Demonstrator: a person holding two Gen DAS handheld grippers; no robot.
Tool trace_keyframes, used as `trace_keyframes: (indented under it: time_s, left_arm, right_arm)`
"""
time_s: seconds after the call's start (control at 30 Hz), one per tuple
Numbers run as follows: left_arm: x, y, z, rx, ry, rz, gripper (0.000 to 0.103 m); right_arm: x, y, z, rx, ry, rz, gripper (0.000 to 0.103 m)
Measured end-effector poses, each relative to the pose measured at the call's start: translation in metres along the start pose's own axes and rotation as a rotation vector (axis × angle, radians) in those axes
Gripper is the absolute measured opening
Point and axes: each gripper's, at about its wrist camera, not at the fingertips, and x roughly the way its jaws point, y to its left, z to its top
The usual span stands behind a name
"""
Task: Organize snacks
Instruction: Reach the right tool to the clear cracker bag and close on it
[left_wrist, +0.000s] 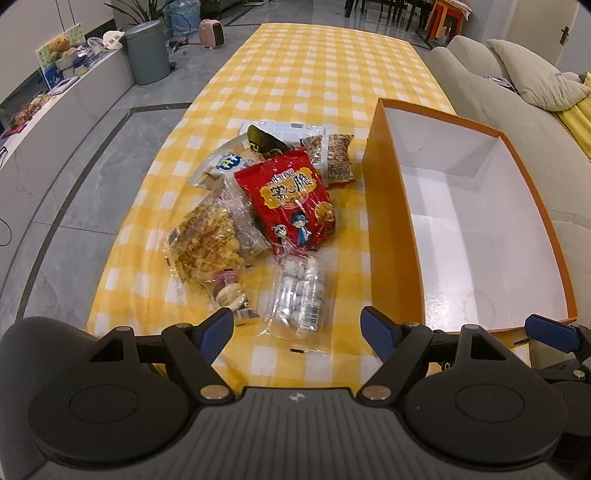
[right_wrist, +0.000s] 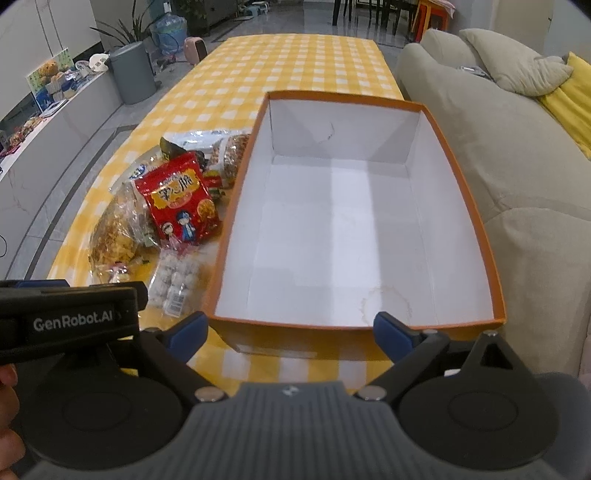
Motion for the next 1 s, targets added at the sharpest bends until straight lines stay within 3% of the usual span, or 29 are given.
trace_keyframes:
  time_s: [0.13,0.27,0.37,0.47,0.6,0.77,0.87,1.0]
  left_arm:
    - [-0.005,0.014,0.006,-0.018,-0.014,-0.03,0.092]
    - [-0.018,0.04,0.017,-0.016,-0.067,-0.061,0.092]
    - [-0.024,0.069,0.023,-0.066,-0.119,-0.004,0.092]
    - [-0.021,0.102,0.028,-0.138,-0.136,0.048,0.092]
    - [-0.01,0.139,0.026,-0.226,-0.126,0.039,0.092]
    - [0.01,0.162,0.019,-0.261,-0.078,0.034,0.092]
    - [0.015,0.176,0.014,-0.287,-0.062,0.037,0.092]
    - [0.035,0.199,0.01,-0.356,-0.008,0.004,0.092]
  right_arm:
    - [-0.003,0.005,0.002,-0.002,-0.023,0.011,0.094]
    - [-0.014,0.016,0.004,0.005,-0.119,0.035,0.094]
    - [-0.027,0.031,0.003,0.001,-0.234,0.036,0.096]
    - [-0.04,0.052,-0.008,-0.08,-0.408,0.075,0.098]
    - [-0.042,0.08,-0.029,-0.164,-0.582,0.148,0.1]
    - [-0.009,0.1,-0.037,-0.134,-0.483,0.407,0.1]
    - [0.012,0.121,-0.035,-0.155,-0.431,0.303,0.1]
    - [0.038,0.125,-0.022,-0.154,-0.345,0.332,0.1]
